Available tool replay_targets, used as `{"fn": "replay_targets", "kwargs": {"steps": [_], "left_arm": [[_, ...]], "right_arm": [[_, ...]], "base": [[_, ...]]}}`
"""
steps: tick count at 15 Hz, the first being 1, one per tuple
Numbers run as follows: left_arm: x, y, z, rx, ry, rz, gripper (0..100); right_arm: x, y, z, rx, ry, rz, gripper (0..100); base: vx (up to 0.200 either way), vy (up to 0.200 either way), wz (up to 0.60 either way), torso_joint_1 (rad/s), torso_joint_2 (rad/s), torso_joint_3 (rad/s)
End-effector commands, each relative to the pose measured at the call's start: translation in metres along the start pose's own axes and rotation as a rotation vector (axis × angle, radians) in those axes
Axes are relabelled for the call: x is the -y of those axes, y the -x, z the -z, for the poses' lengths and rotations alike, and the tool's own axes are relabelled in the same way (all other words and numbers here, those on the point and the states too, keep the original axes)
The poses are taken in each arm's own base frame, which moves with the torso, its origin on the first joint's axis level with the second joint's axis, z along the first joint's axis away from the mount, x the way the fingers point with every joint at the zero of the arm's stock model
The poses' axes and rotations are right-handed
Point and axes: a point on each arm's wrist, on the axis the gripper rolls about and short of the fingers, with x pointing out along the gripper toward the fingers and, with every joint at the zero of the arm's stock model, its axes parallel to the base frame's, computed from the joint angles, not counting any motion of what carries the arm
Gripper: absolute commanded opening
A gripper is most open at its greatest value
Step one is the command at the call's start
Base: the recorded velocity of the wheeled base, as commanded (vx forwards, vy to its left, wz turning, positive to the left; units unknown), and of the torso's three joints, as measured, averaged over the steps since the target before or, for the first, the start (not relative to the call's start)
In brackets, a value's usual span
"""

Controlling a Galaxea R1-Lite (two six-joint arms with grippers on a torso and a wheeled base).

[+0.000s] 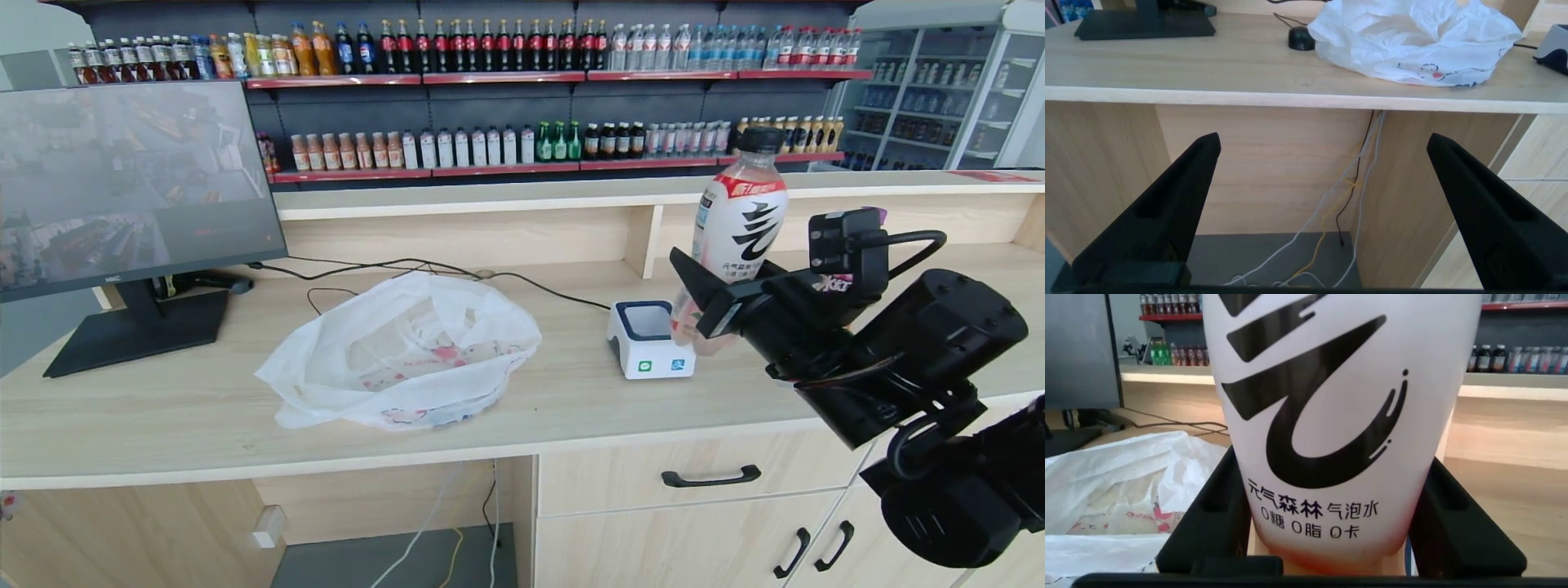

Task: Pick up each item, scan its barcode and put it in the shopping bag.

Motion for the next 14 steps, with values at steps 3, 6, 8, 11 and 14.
{"fn": "replay_targets", "kwargs": {"steps": [3,6,8,11,14], "left_arm": [[0.0000,0.0000,0.0000,0.001,0.003,0.000,100],[0.0000,0.0000,0.0000,0.001,0.003,0.000,100],[0.0000,0.0000,0.0000,0.001,0.003,0.000,100],[0.0000,0.0000,0.0000,0.001,0.001,0.000,100],[0.0000,0.0000,0.0000,0.001,0.003,0.000,100]], "right_arm": [[0.0001,-0.0012,-0.0074,0.028,-0.014,0.000,0],[0.0002,-0.0006,-0.0114,0.040,-0.015,0.000,0],[0.0001,-0.0022,-0.0131,0.049,-0.012,-0.001,0],[-0.0016,0.0005,-0.0131,0.043,-0.006,-0.007,0],[-0.0022,0.0042,-0.0110,0.028,-0.011,-0.019,0]], "base": [[0.000,0.200,0.00,0.001,0.00,0.002],[0.000,0.200,0.00,0.004,0.01,0.004],[0.000,0.200,0.00,0.005,0.00,0.005],[0.000,0.200,0.00,-0.002,0.00,0.002],[0.000,0.067,0.00,0.001,0.00,0.001]]}}
